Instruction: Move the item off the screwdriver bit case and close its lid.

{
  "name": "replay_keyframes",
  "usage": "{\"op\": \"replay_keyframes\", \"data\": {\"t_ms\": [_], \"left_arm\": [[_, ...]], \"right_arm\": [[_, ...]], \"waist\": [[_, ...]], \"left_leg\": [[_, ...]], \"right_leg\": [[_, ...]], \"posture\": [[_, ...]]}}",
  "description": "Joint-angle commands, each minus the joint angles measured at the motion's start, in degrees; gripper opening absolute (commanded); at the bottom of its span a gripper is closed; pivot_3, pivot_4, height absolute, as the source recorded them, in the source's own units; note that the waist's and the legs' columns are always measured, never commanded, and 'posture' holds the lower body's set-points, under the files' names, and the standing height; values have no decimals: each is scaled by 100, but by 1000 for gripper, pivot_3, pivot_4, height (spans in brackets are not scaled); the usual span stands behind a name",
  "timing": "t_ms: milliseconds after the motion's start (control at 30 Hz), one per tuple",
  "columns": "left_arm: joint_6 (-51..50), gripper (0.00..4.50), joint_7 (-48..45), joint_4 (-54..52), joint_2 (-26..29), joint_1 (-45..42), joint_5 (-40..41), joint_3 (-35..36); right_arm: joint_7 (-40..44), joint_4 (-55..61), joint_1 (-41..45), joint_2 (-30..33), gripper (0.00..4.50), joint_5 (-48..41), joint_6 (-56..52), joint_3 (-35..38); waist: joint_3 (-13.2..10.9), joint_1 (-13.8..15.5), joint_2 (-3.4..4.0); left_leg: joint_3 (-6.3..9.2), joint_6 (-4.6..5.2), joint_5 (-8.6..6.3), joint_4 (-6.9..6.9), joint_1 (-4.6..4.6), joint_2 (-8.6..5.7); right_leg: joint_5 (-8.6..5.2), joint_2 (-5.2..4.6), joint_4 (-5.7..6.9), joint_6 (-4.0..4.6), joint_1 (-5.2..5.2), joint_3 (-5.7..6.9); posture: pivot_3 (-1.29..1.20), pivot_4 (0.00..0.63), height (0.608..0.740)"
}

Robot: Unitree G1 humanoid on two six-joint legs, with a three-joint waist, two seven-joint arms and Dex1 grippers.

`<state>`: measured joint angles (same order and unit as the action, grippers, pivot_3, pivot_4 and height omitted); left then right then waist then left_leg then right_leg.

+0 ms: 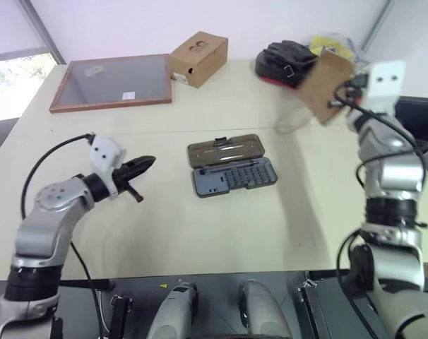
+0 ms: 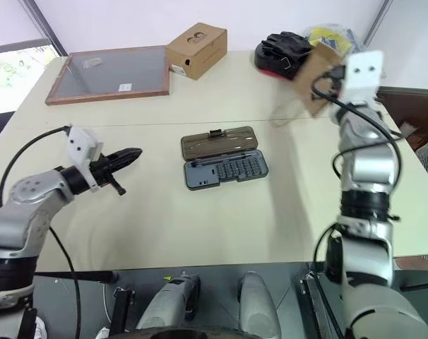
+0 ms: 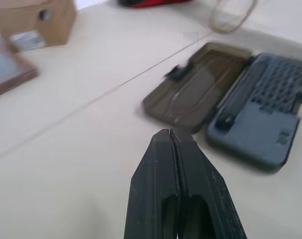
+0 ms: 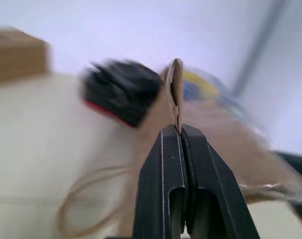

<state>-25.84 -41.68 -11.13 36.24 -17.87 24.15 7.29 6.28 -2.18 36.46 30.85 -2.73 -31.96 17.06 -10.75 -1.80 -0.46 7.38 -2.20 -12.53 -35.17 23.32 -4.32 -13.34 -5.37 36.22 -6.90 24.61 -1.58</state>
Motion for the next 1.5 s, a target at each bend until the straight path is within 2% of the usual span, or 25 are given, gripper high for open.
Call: {"op": "replay_keyframes", "data": {"t_ms": [33,333,433,667,700,800,833,967,1100,1267,1367,1500], "left_arm": [[234,0,-88,240,-23,-258,-115,-62],[401,0,-245,630,-66,-586,-211,-178],[375,0,-242,574,-71,-546,-213,-161],[334,0,-212,467,-76,-432,-207,-129],[332,0,-209,456,-75,-423,-207,-128],[333,0,-192,458,-91,-431,-218,-147],[335,0,-187,466,-102,-442,-223,-158],[342,0,-182,496,-152,-479,-238,-211],[371,0,-210,578,-218,-569,-280,-287],[419,0,-213,634,-245,-664,-331,-333],[417,0,-170,536,-239,-574,-343,-296],[368,0,-77,343,-239,-381,-334,-220]], "right_arm": [[-275,619,-390,14,10,-16,-500,462],[-485,829,-1155,-530,10,-80,-949,408],[-645,903,-1295,-578,811,29,-1085,372],[-1430,1126,-1187,-286,4303,731,-514,473],[-1551,1178,-1153,-267,4422,799,-456,523],[-2268,1385,-833,4,4422,1225,218,862],[-2214,1344,-621,158,4422,1230,441,808],[-1065,868,238,239,4422,607,597,141],[508,94,981,151,4422,141,314,-812],[2100,-1178,1770,37,4422,41,498,-1874],[2513,-1815,2035,-181,4422,53,430,-2201],[2309,-2597,2191,-610,4422,158,478,-2258]], "waist": [[0,-55,0],[0,-61,0],[1,-53,0],[0,-53,1],[0,-55,1],[-1,-53,3],[-1,-52,4],[0,-113,3],[4,-149,-4],[0,-91,-1],[1,-73,-1],[1,-64,-1]], "left_leg": [[-1,0,0,-2,0,1],[-5,1,1,-6,-3,4],[-4,1,1,-6,-2,2],[-3,1,1,-6,-3,2],[-4,1,1,-6,-2,2],[-3,1,1,-6,-2,2],[-5,1,1,-7,-2,1],[-10,1,1,-6,-8,5],[-8,3,-1,-5,-24,15],[-2,3,0,-6,-12,16],[-2,3,0,-6,-7,15],[4,0,1,-7,-6,15]], "right_leg": [[0,1,1,1,-1,0],[3,3,2,2,-4,-5],[3,2,1,2,-5,-5],[3,2,2,2,-4,-5],[3,2,2,2,-4,-5],[3,2,2,2,-4,-5],[3,1,2,2,-4,-5],[3,5,1,3,-7,-6],[8,25,-4,12,-26,-6],[9,21,-6,13,-17,-6],[9,21,-7,13,-11,-6],[10,20,-7,13,-11,-5]], "posture": [[0,150,740],[0,150,740],[0,150,740],[0,150,740],[0,150,740],[0,150,740],[0,150,740],[0,150,740],[0,150,740],[0,150,740],[0,150,740],[0,150,740]]}}
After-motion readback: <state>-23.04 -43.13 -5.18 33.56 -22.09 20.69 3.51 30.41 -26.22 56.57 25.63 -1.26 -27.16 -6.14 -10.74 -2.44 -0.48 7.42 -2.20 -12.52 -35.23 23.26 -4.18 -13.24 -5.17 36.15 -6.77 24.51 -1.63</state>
